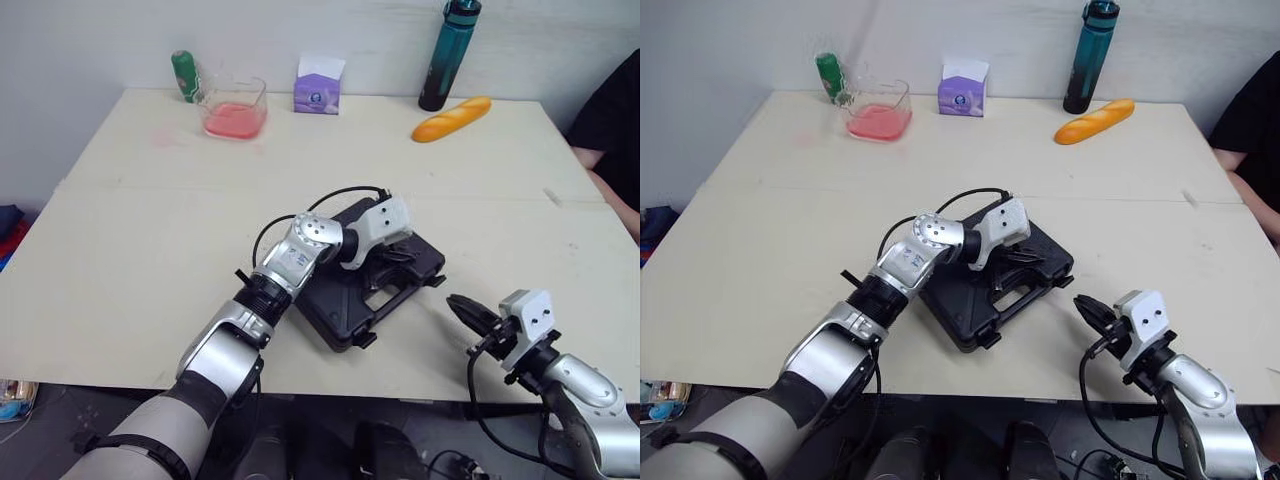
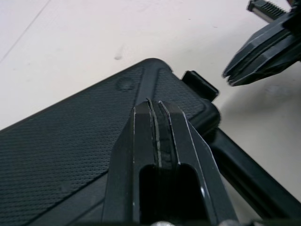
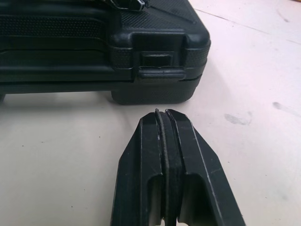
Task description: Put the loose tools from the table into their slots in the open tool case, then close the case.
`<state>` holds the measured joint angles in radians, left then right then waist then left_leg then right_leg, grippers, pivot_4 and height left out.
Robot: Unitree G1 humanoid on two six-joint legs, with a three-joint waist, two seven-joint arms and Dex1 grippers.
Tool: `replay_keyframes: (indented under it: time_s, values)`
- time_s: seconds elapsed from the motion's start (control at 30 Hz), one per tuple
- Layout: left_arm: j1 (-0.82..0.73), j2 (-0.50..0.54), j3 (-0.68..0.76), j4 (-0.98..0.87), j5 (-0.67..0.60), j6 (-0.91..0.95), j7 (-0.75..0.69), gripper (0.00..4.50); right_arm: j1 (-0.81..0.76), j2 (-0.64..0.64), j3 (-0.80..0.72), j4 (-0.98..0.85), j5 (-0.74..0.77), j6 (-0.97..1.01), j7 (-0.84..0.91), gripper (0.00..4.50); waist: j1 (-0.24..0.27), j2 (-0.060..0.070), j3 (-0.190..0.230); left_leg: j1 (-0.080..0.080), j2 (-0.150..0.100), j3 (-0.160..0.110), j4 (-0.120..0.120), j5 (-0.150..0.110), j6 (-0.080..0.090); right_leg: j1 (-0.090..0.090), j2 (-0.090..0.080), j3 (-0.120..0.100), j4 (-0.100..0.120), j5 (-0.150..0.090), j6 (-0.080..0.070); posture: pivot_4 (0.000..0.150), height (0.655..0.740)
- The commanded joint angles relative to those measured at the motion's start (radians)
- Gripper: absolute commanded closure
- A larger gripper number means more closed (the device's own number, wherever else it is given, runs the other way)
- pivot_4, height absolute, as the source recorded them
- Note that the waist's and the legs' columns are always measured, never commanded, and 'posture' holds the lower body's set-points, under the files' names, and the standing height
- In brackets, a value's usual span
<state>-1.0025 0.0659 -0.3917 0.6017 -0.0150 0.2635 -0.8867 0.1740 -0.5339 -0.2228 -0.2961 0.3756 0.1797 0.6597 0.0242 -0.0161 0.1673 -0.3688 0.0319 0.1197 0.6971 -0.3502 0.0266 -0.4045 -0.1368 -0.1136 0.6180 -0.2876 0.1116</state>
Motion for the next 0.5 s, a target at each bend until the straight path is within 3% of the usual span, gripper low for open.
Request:
replay_keyframes:
  time_s: [0.03,0.5]
  values:
    - [0.067,0.015,-0.073,0.073,0.083,0.064,-0.006,4.50,-0.025,0.007,0.010,-0.005,-0.004,0.013,-0.016,4.46,-0.001,-0.001,-0.001,0.001,0.000,0.000,0.000,0.000,0.000,0.001,0.000,0.000,0.000,0.000,0.000,0.150,0.7400]
    - [0.065,0.028,-0.054,0.077,0.089,0.094,0.039,4.50,-0.168,0.017,0.090,0.084,-0.047,0.009,-0.024,4.46,-0.002,-0.002,-0.004,0.003,0.000,-0.002,0.000,-0.002,0.002,0.006,-0.003,-0.003,-0.002,0.000,0.000,0.150,0.7400]
